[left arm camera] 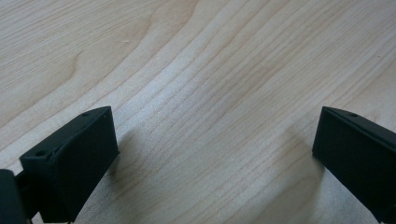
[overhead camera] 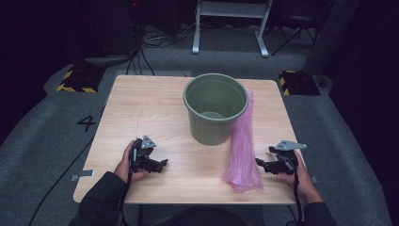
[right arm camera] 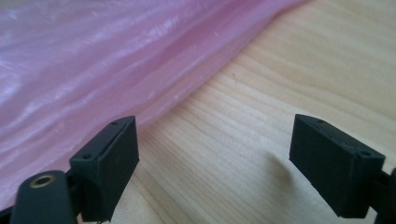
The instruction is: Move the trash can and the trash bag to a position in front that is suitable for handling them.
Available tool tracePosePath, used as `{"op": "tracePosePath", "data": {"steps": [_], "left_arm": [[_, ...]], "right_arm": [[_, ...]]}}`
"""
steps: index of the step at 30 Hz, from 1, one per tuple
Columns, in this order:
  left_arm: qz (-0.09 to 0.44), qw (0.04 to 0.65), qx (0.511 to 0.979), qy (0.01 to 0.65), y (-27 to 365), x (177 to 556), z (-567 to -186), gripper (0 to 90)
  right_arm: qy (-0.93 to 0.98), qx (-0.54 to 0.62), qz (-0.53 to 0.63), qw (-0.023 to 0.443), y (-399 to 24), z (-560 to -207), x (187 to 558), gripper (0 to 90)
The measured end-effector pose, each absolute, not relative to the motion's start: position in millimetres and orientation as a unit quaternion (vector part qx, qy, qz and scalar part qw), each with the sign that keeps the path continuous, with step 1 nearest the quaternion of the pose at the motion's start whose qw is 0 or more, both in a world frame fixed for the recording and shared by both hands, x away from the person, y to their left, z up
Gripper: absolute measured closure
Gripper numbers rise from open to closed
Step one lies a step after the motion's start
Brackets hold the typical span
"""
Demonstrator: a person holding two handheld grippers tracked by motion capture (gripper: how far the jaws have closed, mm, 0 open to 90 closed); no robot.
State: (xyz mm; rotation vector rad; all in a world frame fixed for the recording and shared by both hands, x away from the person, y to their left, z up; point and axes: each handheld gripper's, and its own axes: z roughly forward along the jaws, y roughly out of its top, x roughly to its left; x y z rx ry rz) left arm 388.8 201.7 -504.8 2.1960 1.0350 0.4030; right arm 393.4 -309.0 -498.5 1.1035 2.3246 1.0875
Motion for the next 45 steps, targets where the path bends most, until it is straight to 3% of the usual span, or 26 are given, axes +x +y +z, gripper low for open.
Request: {"op": "tracePosePath", "data": {"steps": [17, 45], "left_arm": [[0.132, 0.343, 0.862, 0.349, 214, 388, -505, 0.0], [0.132, 0.343, 0.862, 0.348, 221, 384, -505, 0.1]], "right_arm": [[0.802, 0.346, 0.441, 0.209, -311, -445, 401, 17.4], [0.851, 0.244, 0.419, 0.201, -208, -428, 458, 16.1]]}}
